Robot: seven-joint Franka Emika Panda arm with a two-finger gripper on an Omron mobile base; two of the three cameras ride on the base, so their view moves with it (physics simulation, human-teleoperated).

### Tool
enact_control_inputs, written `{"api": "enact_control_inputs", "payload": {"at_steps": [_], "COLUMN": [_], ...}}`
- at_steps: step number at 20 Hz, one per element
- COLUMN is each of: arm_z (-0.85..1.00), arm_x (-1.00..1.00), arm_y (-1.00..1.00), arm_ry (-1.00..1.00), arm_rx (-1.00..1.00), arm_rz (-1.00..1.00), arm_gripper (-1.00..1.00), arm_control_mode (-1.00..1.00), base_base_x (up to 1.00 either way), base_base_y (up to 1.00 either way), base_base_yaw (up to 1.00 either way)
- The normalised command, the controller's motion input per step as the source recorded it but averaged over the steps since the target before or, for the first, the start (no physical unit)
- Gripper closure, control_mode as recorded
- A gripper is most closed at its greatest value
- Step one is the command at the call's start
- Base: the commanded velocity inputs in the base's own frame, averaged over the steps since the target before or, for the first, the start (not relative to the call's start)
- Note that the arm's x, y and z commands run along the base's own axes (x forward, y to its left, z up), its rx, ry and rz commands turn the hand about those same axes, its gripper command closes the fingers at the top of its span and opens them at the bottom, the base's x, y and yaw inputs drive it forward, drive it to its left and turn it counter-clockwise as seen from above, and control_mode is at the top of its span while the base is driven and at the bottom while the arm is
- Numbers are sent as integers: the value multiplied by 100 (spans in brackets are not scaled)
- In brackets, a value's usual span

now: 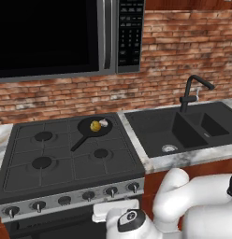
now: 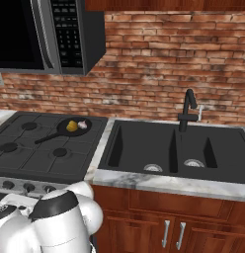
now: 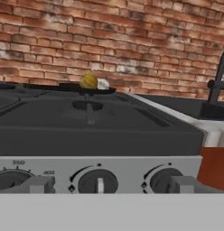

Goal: Put the garlic and squash in the pan. Then turn on the rear right burner and set the heat to medium.

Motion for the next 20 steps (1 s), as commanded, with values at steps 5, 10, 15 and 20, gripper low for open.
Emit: {"api": "enact_control_inputs", "payload": {"at_steps": [5, 10, 15, 20], "arm_z": [-8, -21, -4, 0], "arm_x": [8, 1, 22, 61], "arm_y": [-14, -28, -35, -24], "arm_ry": [0, 0, 0, 0], "arm_rx": [0, 0, 0, 0], "arm_rz": [1, 0, 0, 0], "arm_gripper": [-100, -100, -100, -100], "arm_control_mode": [-100, -100, -100, -100], "base_base_x": [0, 0, 0, 0], "base_base_y": [0, 0, 0, 0], "base_base_yaw": [0, 0, 0, 0]}}
